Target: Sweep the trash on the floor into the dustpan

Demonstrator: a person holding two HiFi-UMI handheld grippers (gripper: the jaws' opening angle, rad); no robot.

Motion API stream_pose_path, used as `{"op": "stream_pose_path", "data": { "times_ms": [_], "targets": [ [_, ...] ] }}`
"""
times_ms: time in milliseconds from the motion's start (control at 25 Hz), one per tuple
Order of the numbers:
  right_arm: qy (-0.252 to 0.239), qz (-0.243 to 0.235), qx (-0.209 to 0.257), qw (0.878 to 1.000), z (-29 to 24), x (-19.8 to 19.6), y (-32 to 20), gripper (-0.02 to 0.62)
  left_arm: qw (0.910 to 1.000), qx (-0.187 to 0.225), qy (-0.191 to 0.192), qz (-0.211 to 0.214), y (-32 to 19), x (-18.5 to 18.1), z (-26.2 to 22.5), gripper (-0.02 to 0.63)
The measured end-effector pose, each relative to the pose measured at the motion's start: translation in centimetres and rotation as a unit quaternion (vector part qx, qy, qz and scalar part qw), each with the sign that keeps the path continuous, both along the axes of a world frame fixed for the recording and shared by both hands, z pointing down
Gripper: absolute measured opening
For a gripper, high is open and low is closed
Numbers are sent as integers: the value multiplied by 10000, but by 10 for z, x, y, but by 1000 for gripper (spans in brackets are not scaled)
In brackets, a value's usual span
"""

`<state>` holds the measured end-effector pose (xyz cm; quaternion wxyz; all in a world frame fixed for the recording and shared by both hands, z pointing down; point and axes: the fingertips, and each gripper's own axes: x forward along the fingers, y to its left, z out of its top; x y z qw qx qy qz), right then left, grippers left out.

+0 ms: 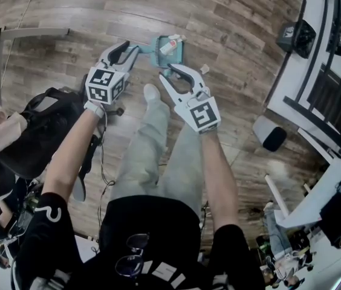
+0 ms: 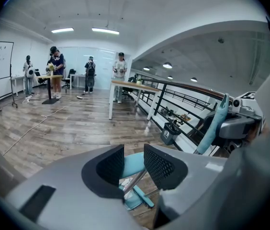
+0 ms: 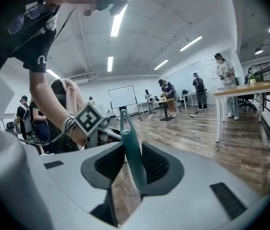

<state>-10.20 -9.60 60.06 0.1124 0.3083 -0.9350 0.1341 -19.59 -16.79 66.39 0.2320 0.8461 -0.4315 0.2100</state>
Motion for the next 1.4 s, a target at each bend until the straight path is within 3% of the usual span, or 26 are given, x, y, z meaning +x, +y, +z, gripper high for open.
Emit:
{"op": "stream_pose_path", "data": {
  "times_ms": [240,720,1400],
  "targets": [
    [66,247,98,9996,-5,23,0,89,10000,-7,-88,-7,1,-2,1,127],
    [262,1097,117,9935,-18,125,2,85,9993,-64,-370,24,-2,-4,5,127],
    [1194,2135,94,9696,-9,248,23,84,9985,-17,-532,95,-6,-6,5,127]
  ]
}}
